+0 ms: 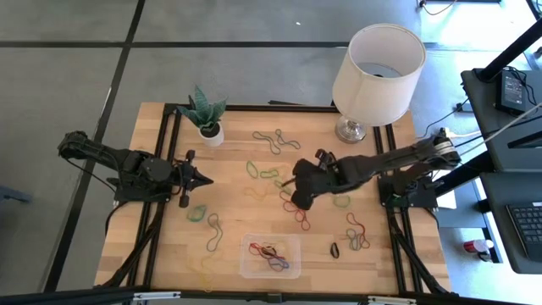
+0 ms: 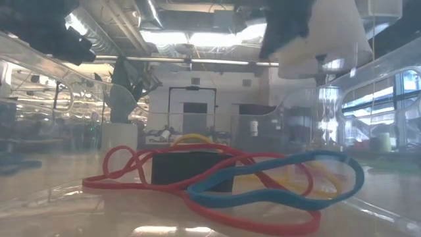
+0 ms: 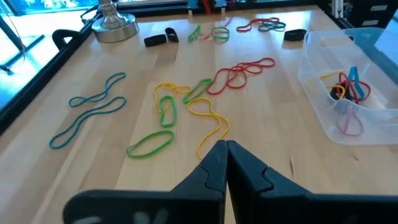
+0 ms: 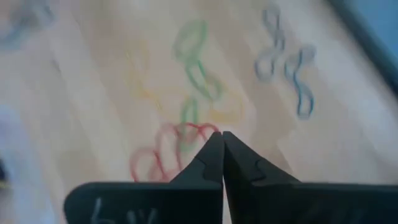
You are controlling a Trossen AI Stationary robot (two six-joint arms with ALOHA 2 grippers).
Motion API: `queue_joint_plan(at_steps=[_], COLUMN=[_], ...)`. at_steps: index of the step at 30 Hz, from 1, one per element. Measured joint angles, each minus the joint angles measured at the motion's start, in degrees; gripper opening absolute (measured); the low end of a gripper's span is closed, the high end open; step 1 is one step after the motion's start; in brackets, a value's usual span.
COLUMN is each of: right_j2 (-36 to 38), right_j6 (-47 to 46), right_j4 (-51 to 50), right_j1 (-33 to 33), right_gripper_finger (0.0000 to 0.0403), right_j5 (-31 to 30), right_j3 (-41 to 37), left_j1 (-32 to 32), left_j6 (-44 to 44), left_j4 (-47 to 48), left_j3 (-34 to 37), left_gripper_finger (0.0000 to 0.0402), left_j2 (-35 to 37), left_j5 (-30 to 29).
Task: Pick and place rubber bands into bin
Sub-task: Put the red rubber band into the transparent bin
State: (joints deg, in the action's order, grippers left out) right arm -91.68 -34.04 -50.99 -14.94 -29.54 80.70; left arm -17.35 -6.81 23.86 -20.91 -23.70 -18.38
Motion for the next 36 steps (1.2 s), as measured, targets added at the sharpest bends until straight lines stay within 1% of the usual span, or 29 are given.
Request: queue_joint_plan(at_steps=[4,8,15,18,20,24,28,32,33,36], right_j2=[-0.7,-4.8,-18.6,-24.6,-28.2,-33.6,-37.3,-40.8,-41.7,-44.1], right_j6=[-1.8,-3.3,-3.3,-3.6,-5.7,-13.8,-19.2,-19.7,-19.5,-17.9], right_j4=[0.6,0.8,0.5,-1.8,-4.1,-10.6,-15.2,-15.4,-15.0,-11.9], right_j1=[-5.7,-11.1,-16.6,-17.8,-18.3,-18.9,-19.0,-18.0,-17.6,-16.4], right_gripper_finger=[0.0000,0.0000,0.0000,0.0000,0.0000,0.0000,0.0000,0.0000,0.0000,0.0004], right_j5=[-5.0,-6.7,-6.8,-6.4,-5.9,-0.3,8.0,15.6,16.7,17.3], right_j3=[6.1,13.0,29.8,37.6,41.7,46.4,46.5,45.9,45.8,45.8], left_j1=[0.0,0.0,0.0,0.0,0.0,0.0,0.0,0.0,0.0,0.0], left_j6=[-0.8,0.2,0.8,1.9,2.1,2.1,2.1,2.1,2.1,2.1], left_j4=[0.0,0.1,0.2,0.4,0.4,0.4,0.4,1.0,1.2,2.6], left_j3=[0.0,0.0,0.0,0.0,0.0,0.0,0.0,0.0,0.0,0.0], left_gripper_finger=[0.0005,0.0002,0.0005,0.0003,0.0002,0.0002,0.0005,0.0002,0.0001,0.0003], left_j2=[0.0,0.0,0.0,0.0,0.0,0.0,0.0,0.0,0.0,0.0], left_j5=[0.4,1.8,2.1,2.1,2.1,2.0,2.2,3.6,3.7,4.5])
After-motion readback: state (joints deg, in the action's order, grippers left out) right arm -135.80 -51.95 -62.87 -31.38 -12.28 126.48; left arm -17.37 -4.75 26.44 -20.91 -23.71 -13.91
